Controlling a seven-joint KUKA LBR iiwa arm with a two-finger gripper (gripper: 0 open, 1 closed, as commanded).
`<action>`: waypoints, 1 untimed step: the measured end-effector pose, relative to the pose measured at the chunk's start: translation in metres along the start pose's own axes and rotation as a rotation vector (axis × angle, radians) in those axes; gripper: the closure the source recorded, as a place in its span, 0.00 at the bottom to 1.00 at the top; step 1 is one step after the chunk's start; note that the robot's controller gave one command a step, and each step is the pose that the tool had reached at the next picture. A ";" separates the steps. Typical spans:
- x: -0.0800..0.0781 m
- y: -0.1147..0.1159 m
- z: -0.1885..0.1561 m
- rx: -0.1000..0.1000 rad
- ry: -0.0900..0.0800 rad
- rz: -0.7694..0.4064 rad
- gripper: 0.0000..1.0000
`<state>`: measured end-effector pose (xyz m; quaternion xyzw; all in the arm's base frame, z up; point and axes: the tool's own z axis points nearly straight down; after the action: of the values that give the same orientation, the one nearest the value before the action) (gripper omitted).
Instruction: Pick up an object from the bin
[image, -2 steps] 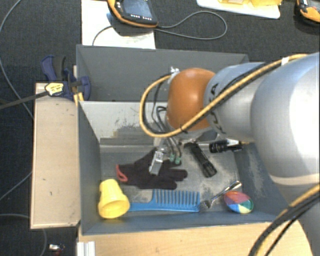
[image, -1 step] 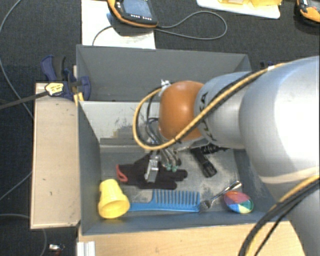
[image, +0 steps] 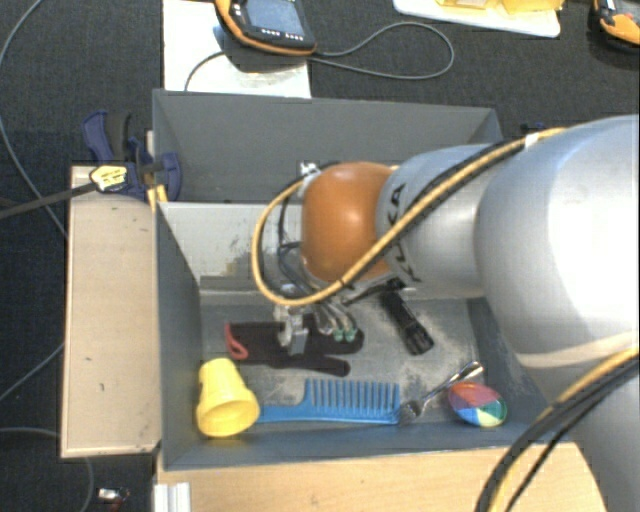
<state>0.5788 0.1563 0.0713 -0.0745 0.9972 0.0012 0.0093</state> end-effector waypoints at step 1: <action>0.000 0.000 0.000 0.000 0.000 0.001 1.00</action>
Offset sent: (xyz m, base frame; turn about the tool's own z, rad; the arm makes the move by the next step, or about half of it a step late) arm 0.0000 -0.0002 0.0082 0.0009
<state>0.5789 0.1563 0.0713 -0.0739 0.9972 0.0012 0.0093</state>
